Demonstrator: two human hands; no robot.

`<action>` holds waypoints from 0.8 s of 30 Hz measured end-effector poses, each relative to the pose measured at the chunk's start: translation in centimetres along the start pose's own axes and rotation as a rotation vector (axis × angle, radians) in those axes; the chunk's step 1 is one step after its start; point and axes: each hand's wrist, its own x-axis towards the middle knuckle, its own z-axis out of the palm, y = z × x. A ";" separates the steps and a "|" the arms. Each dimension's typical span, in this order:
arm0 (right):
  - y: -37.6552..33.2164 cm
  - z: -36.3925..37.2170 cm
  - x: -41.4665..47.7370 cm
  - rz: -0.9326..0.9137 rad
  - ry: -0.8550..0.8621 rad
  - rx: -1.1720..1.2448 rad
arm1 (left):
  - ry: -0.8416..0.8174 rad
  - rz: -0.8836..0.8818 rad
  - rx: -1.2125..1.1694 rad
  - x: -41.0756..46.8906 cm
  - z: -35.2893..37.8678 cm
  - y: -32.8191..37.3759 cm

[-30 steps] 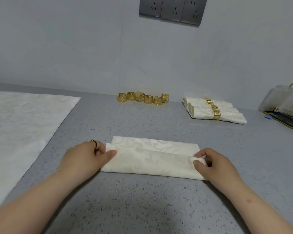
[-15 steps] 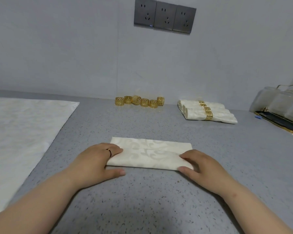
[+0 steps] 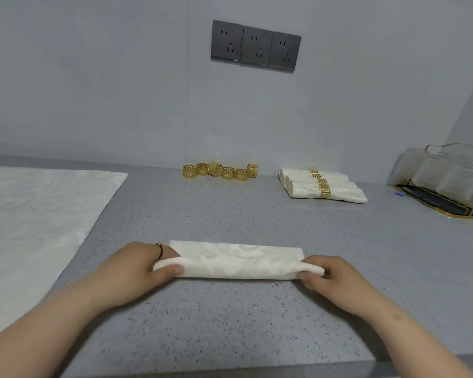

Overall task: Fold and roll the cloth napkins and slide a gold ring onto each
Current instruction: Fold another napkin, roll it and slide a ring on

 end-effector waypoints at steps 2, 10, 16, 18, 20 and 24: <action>-0.1 -0.3 0.3 0.075 0.019 0.105 | 0.019 -0.076 -0.143 0.1 -0.2 -0.2; -0.7 1.4 2.8 0.244 0.237 0.204 | 0.188 -0.341 -0.289 2.6 0.9 0.7; -0.7 2.8 4.7 0.337 0.285 -0.089 | 0.209 -0.420 -0.019 4.1 1.6 1.0; -0.8 3.1 4.8 0.327 0.281 -0.202 | 0.248 -0.359 0.173 4.7 1.6 1.0; -0.8 3.3 4.9 0.309 0.279 -0.272 | 0.343 -0.153 0.266 5.1 2.0 1.3; -0.7 3.3 5.1 0.283 0.280 -0.343 | 0.140 0.262 0.354 5.6 3.6 3.7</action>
